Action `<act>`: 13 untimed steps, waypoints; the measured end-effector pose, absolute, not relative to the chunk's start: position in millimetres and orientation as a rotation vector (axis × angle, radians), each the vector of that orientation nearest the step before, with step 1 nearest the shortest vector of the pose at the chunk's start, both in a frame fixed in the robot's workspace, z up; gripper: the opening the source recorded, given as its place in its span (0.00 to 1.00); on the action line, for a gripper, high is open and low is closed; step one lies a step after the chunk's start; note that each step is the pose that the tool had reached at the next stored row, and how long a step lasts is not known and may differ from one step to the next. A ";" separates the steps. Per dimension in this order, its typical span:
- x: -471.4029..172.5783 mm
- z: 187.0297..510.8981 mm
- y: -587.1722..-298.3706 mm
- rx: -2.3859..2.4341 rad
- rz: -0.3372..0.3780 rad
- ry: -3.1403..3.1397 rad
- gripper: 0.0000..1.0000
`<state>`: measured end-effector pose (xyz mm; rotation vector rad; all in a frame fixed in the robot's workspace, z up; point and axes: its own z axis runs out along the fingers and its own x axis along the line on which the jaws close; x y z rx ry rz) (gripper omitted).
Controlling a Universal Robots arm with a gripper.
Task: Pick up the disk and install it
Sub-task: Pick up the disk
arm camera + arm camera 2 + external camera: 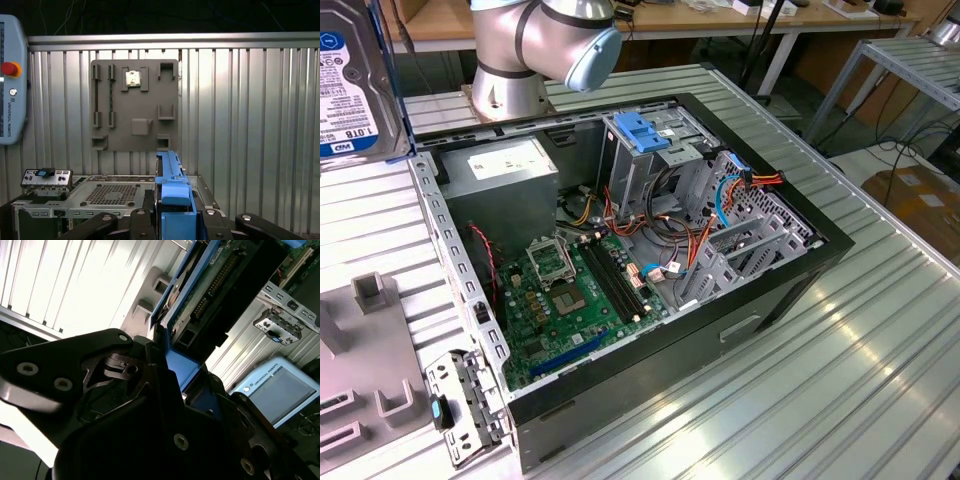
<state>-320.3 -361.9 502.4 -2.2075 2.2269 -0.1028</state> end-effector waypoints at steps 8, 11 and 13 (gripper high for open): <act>-320.2 502.4 -361.9 -2.207 -0.104 2.226 0.37; -319.3 502.5 -361.8 -2.207 -0.105 2.226 0.37; -316.8 502.4 -361.9 -2.207 -0.105 2.226 0.37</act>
